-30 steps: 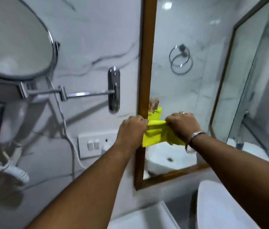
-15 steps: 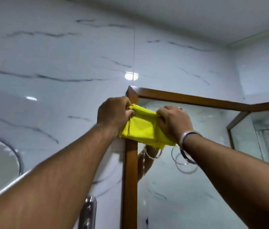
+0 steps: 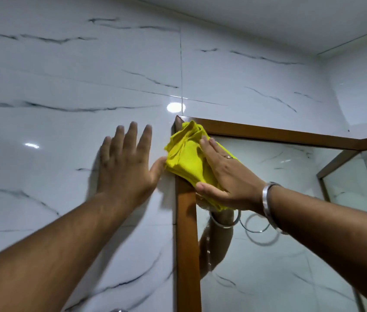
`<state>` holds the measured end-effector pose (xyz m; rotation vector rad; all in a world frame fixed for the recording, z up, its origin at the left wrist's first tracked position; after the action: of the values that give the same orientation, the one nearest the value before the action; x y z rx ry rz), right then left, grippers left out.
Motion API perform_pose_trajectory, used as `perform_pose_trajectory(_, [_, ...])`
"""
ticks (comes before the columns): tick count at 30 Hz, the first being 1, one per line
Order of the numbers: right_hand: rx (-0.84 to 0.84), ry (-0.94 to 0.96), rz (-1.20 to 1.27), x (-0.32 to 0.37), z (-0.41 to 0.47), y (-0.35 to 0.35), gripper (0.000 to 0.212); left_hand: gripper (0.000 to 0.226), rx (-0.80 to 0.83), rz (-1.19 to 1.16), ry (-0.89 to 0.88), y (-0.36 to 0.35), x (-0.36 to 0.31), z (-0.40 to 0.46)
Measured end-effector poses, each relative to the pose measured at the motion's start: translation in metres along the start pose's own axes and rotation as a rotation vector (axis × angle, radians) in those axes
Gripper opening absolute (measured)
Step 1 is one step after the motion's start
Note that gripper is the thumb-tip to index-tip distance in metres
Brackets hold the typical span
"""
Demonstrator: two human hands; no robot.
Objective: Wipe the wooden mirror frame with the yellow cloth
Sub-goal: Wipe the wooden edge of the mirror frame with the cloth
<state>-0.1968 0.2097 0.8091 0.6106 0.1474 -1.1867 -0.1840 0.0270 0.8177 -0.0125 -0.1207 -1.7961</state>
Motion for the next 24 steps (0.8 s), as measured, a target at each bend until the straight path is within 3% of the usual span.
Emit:
perform_pose_trajectory(2, [-0.014,-0.09,-0.025,-0.006,0.002,-0.001,0.093,0.085,0.085,0.098,-0.059,-0.013,0.007,-0.025])
perform_pose_trajectory(4, [-0.032,-0.151,-0.115,-0.01,0.009,0.003,0.08,0.087,0.132,0.152,-0.126,-0.023,0.006,-0.038])
perform_pose_trajectory(7, [-0.04,-0.192,-0.187,-0.014,0.022,0.005,0.071,0.087,0.129,0.181,-0.17,-0.029,0.006,-0.038])
perform_pose_trajectory(10, [-0.035,-0.169,-0.104,-0.014,0.026,0.005,0.068,0.087,0.106,0.201,-0.193,-0.032,0.004,-0.035])
perform_pose_trajectory(13, [-0.015,-0.099,-0.027,0.017,-0.023,-0.02,0.061,0.087,0.112,0.207,-0.208,-0.033,0.003,-0.035])
perform_pose_trajectory(18, [0.024,-0.121,-0.044,0.081,-0.147,-0.081,0.067,0.087,0.109,0.211,-0.199,-0.033,0.003,-0.038])
perform_pose_trajectory(24, [-0.063,-0.288,-0.124,0.016,-0.022,-0.02,0.062,0.086,0.097,0.179,-0.194,-0.03,0.004,-0.041])
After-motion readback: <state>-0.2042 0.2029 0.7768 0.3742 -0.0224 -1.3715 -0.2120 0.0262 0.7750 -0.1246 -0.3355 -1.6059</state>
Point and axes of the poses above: each hand's wrist, its own z-axis towards the middle knuckle, its own y-axis out of the back of the hand, x = y × z, the point moved 10 cm from there along z, towards the middle knuckle, and after that the axes turned 1 degree about -x, right-handed, at the moved point
